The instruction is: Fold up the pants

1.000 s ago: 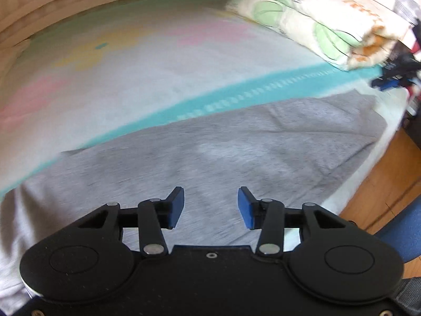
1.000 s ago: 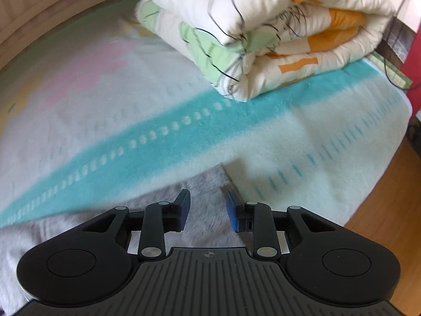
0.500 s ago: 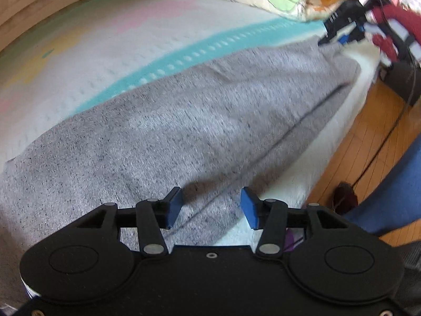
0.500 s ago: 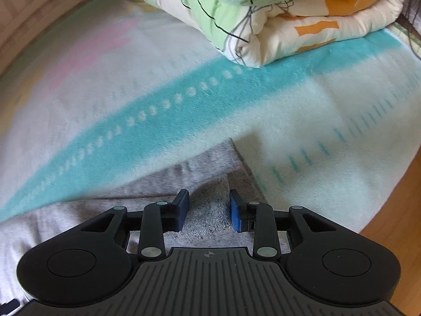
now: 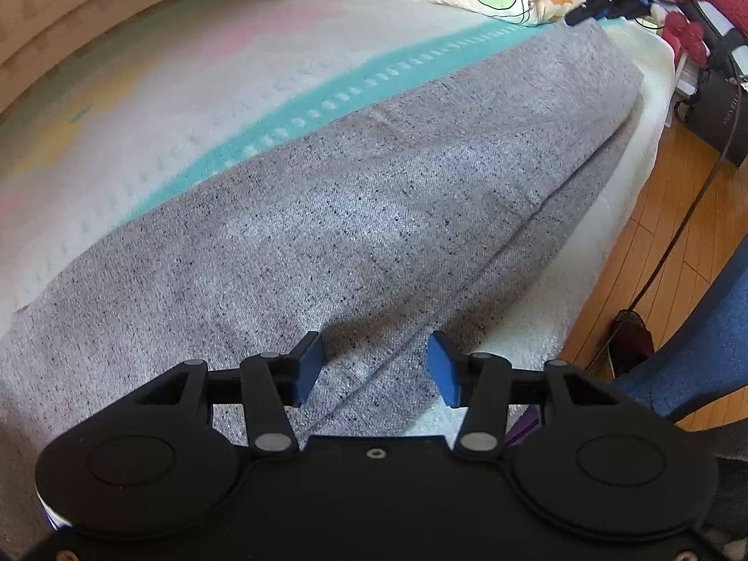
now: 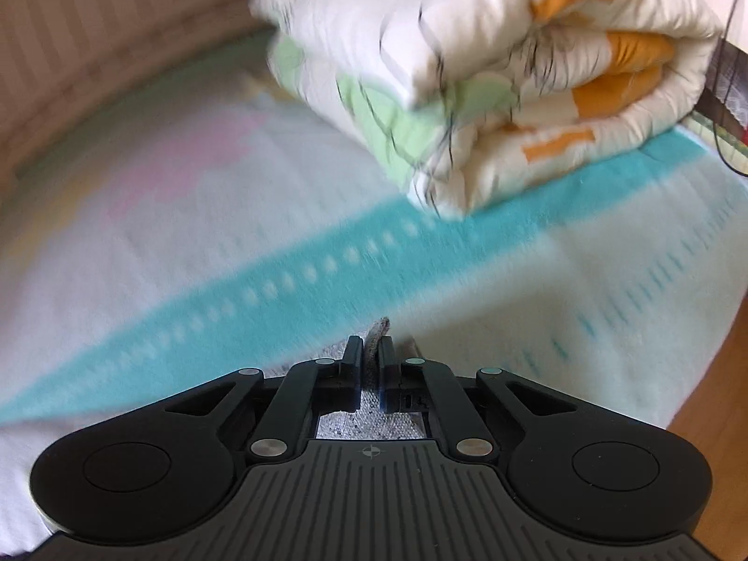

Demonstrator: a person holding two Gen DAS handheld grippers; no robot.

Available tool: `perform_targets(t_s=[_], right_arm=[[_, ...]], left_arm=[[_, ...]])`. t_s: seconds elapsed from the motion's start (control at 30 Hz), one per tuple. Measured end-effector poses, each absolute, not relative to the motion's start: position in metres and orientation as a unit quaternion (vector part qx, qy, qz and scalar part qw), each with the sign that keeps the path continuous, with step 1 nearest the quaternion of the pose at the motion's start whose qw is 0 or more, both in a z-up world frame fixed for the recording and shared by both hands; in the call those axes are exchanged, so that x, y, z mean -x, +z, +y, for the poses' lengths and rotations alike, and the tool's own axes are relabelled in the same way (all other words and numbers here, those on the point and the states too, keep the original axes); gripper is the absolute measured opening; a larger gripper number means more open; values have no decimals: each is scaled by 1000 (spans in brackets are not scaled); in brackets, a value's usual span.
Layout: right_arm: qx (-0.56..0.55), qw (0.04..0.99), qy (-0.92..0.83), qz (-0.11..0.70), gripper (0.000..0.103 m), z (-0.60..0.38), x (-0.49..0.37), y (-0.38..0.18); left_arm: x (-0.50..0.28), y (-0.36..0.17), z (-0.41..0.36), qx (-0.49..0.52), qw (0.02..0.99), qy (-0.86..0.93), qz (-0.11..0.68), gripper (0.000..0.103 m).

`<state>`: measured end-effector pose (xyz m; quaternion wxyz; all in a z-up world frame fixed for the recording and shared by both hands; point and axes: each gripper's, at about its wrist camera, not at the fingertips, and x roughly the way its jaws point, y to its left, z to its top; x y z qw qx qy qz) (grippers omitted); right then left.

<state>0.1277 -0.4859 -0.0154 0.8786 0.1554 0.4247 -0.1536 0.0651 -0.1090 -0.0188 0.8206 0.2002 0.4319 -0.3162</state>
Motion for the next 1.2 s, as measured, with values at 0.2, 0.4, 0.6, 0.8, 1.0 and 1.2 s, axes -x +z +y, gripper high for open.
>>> perform_targets(t_s=[0.2, 0.4, 0.6, 0.8, 1.0, 1.2], right_arm=[[-158, 860, -173, 453, 20, -491, -118, -9], [-214, 812, -192, 508, 24, -502, -83, -17], [-228, 794, -197, 528, 24, -508, -73, -28], [-236, 779, -198, 546, 24, -509, -73, -37], [-225, 788, -187, 541, 10, -507, -72, -35], [-208, 825, -174, 496, 10, -498, -70, -11]], left_arm=[[-61, -22, -116, -219, 824, -318, 415, 54], [-63, -20, -119, -216, 822, -325, 414, 33], [-76, -17, -110, -175, 823, -327, 430, 9], [-75, -16, -110, -171, 823, -328, 431, 9], [-77, -16, -107, -158, 822, -330, 436, 9], [-81, -11, -104, -145, 823, -335, 435, 5]])
